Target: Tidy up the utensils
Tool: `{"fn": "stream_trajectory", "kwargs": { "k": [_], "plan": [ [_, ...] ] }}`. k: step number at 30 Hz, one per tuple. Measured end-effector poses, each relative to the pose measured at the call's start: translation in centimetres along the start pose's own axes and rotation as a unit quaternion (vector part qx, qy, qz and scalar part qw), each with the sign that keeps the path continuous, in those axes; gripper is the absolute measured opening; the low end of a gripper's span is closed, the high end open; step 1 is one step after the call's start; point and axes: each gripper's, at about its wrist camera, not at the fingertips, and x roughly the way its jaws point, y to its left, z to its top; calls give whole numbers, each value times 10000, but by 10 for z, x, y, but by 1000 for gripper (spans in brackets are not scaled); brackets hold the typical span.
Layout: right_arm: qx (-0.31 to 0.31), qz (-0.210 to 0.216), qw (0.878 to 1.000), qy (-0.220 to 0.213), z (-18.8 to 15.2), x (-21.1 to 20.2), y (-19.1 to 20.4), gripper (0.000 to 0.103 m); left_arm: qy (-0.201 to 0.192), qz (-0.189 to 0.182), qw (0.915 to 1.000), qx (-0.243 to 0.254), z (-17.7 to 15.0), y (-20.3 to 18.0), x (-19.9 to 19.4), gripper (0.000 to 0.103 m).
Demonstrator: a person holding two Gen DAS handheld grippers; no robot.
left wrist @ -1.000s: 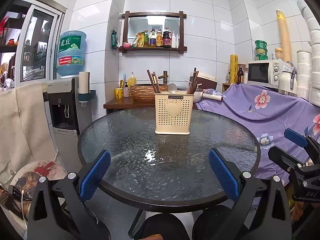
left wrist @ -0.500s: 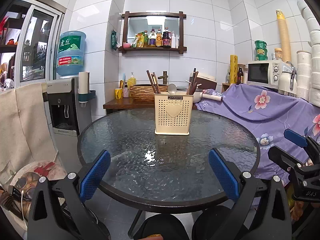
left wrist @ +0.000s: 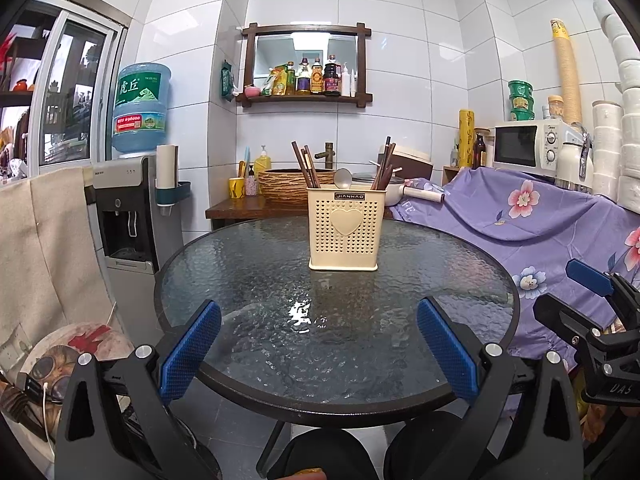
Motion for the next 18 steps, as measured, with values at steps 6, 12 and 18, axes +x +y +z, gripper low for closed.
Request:
{"fn": "stream_trajectory", "kwargs": {
  "k": [6, 12, 18],
  "plan": [
    [2, 2, 10000, 11, 0, 0, 0, 97, 8, -19, 10000, 3, 0, 0, 0, 97],
    [2, 9, 10000, 27, -2, 2, 0, 97, 5, -21, 10000, -11, 1, -1, 0, 97],
    [-1, 12, 10000, 30, -3, 2, 0, 97, 12, -18, 10000, -3, 2, -1, 0, 97]
  ]
}}
